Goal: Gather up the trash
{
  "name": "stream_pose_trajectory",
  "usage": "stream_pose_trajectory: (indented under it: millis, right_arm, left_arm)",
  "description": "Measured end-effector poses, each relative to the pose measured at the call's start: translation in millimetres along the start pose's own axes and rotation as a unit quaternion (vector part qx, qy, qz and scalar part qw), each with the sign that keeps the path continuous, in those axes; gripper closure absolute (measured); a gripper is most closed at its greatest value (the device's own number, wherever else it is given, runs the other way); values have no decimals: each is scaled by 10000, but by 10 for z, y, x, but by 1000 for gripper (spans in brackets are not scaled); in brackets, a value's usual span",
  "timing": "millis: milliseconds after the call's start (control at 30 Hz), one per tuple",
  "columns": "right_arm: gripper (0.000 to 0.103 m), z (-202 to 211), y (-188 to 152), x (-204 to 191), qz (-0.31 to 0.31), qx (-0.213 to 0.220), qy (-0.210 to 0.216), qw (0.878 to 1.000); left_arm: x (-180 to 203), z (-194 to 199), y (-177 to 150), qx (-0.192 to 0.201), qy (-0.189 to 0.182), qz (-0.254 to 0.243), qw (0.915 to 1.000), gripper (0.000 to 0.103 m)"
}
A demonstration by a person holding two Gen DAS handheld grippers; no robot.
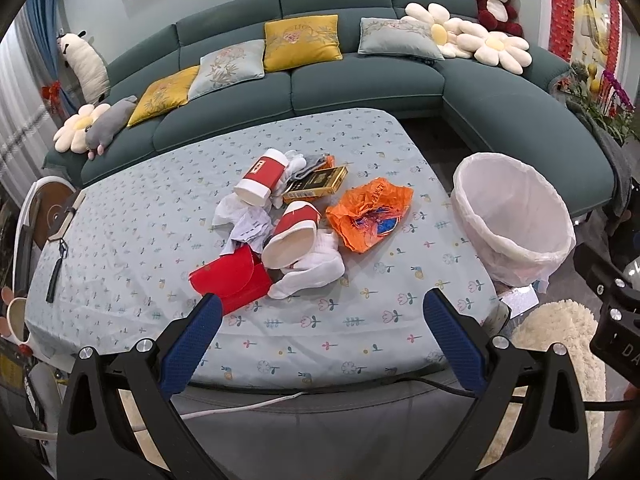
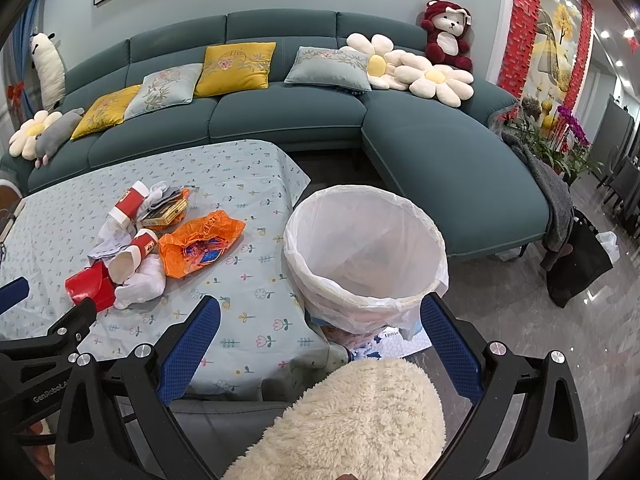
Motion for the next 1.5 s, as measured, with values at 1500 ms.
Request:
stream_pose_trajectory:
  millis: [1500]
  right_arm:
    - [7,31,11,-66,77,141,-131,9998]
  left_arm:
    - [29,50,-13,-14,-185,-3,9998,7]
Point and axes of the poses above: each gripper's, at about its wrist camera, not at the fingertips, and z roughly against the way its jaws point, x to its right, y to its top, the point moved 3 cm from there along -z, roughly the way its jaws point, and after that the axes turned 5 degrees about -y, right-handed, at the moved point
